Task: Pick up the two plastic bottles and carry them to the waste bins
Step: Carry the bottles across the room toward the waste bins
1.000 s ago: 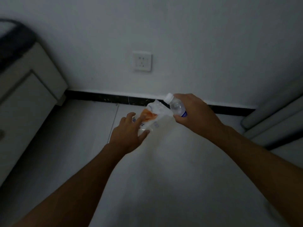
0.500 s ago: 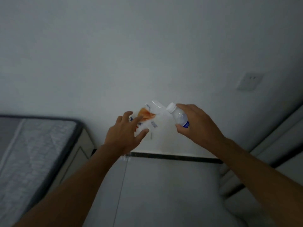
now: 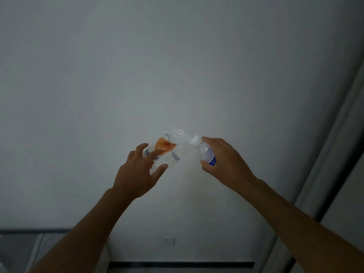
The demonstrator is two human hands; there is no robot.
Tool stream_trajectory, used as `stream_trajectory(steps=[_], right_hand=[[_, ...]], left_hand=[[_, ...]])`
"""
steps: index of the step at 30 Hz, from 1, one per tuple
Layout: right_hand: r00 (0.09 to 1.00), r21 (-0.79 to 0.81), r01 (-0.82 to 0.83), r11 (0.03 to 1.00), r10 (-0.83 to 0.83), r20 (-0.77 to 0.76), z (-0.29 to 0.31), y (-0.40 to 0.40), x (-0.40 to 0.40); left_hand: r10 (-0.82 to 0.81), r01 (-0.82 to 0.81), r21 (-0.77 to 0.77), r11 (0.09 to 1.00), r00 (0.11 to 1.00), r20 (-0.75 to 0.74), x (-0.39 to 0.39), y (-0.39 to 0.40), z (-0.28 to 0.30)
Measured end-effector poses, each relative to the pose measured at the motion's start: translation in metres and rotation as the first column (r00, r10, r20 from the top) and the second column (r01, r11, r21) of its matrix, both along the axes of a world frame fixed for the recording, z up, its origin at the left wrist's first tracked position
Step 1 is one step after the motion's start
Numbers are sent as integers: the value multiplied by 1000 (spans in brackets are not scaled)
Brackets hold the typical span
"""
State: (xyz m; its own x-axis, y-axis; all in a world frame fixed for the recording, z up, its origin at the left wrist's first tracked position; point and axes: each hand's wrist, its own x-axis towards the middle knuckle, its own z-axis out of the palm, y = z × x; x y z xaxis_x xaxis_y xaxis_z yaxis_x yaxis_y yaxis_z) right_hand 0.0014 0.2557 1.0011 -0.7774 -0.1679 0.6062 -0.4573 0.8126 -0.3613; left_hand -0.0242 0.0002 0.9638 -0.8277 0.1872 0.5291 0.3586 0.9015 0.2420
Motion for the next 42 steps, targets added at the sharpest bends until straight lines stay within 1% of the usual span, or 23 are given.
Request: stream_trajectory(steps=[3,6,8,11,14,19,22,26,29,34,37,40,42], right_hand=[[1000,-1,-10,1000,10,-23,50,-7,15],[998,0,-24,1000,24,-61,84,-11,24],[995,9,-28,1000,29,-98,98,-16,25],[991,20,-36,999,39,-129,109,-29,27],[990,41,-61,997,65,-123,111,-52,27],[979,54,-152,987,158,-130,115,-115,24],[959,55,-243,968,249,-136,117,-170,27],[906,53,-394,918,397,-147,119,-241,38],[847,56,-508,860,510,-147,122,-287,51],[702,80,-690,719,692,-167,126,-355,84],[583,97,-795,599,798,-156,120,-391,116],[439,90,-888,451,889,-127,108,-426,158],[341,90,-932,352,933,-118,103,-446,193]], left_hand=[[27,-27,6,1000,999,-39,17,-11,54],[50,-49,6,999,995,-82,28,-22,89],[65,-66,-4,998,993,-103,32,-28,102],[79,-82,-17,996,989,-127,39,-40,111],[98,-100,-6,995,985,-142,48,-60,113],[180,-184,-15,983,972,-152,72,-124,116],[270,-277,-20,961,949,-162,97,-175,118],[391,-399,-20,917,907,-157,145,-232,120],[497,-510,-31,860,849,-177,186,-264,124],[680,-695,-41,718,712,-173,269,-299,129],[789,-803,-45,594,592,-164,329,-307,124],[867,-877,-58,476,479,-139,395,-311,116],[912,-921,-78,381,388,-132,444,-308,113]])
